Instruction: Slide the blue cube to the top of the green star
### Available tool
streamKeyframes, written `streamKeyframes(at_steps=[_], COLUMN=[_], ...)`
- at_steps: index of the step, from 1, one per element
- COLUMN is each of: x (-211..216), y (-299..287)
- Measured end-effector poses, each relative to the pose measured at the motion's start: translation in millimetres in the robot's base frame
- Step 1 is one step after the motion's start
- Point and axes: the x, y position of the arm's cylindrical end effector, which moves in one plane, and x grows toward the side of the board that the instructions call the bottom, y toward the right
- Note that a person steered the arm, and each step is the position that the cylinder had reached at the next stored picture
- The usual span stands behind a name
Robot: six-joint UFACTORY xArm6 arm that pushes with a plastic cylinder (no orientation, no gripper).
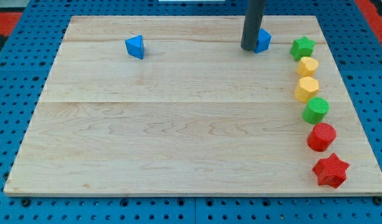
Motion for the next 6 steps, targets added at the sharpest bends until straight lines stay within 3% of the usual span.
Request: streamKeyframes(at_steps=[2,4,5,6], x=[-16.9,-49.9,-82.2,-73.1], y=[67.9,35.3,66.5,110.7])
